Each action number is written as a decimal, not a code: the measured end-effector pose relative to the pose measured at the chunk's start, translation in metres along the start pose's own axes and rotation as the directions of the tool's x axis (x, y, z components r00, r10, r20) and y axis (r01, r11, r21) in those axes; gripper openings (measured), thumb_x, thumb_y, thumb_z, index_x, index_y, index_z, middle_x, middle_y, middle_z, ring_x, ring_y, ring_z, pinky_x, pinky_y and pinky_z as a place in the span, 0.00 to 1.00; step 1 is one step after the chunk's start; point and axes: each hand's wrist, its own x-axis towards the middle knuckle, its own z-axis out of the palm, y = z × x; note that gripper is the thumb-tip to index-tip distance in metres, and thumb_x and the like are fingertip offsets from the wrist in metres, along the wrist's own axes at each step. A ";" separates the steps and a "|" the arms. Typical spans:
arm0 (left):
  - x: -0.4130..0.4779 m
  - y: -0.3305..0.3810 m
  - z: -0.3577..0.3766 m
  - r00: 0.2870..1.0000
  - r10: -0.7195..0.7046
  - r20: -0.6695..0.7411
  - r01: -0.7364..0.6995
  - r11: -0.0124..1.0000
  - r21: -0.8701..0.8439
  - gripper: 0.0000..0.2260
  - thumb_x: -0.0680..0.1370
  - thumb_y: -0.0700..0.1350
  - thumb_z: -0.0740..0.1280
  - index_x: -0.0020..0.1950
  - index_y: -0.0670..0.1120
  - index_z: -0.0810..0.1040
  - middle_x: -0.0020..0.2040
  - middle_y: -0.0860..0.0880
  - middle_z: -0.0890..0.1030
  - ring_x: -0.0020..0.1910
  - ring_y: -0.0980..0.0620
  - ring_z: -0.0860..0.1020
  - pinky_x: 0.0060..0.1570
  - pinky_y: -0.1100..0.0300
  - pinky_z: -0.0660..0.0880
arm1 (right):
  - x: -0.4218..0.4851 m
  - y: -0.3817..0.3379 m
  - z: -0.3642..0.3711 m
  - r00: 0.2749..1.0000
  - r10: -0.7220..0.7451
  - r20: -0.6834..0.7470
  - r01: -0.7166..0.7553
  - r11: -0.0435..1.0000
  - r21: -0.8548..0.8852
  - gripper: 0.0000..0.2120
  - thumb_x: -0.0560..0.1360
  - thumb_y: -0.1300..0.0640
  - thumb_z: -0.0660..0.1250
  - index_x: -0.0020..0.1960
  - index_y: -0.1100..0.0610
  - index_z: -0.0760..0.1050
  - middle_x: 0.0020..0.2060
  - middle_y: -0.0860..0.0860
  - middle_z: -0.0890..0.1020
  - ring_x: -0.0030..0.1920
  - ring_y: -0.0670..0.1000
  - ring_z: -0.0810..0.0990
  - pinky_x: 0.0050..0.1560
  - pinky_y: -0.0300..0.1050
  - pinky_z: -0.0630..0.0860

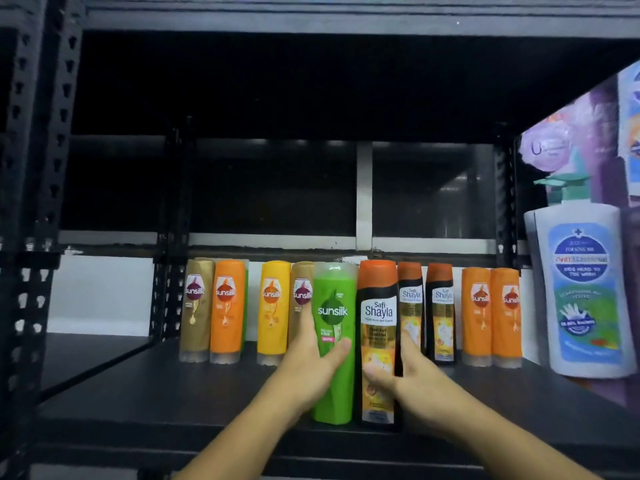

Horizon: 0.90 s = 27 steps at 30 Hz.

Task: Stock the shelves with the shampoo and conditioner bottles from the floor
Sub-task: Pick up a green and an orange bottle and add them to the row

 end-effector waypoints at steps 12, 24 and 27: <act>0.065 -0.027 0.035 0.993 -0.101 0.066 0.077 0.950 0.303 0.27 0.83 0.47 0.67 0.74 0.53 0.53 0.69 0.55 0.71 0.63 0.54 0.70 0.61 0.57 0.67 | 0.066 0.052 -0.022 0.984 0.067 -0.165 -0.083 0.992 -0.095 0.21 0.76 0.52 0.74 0.62 0.40 0.67 0.55 0.42 0.82 0.56 0.45 0.81 0.66 0.54 0.76; 0.117 -0.071 0.056 0.995 -0.078 -0.066 0.098 0.918 0.385 0.25 0.80 0.43 0.71 0.68 0.50 0.58 0.68 0.49 0.75 0.65 0.48 0.75 0.67 0.51 0.71 | 0.110 0.088 -0.028 0.982 0.019 -0.188 -0.060 0.975 -0.215 0.21 0.79 0.53 0.71 0.67 0.42 0.66 0.57 0.41 0.78 0.58 0.45 0.77 0.60 0.41 0.68; 0.120 -0.073 0.055 0.995 -0.071 -0.069 0.093 0.918 0.384 0.28 0.79 0.41 0.72 0.72 0.49 0.58 0.67 0.50 0.74 0.64 0.50 0.74 0.65 0.54 0.70 | 0.110 0.095 -0.031 0.988 0.036 -0.152 -0.073 0.965 -0.251 0.27 0.77 0.56 0.72 0.69 0.40 0.63 0.59 0.40 0.78 0.62 0.45 0.76 0.65 0.43 0.68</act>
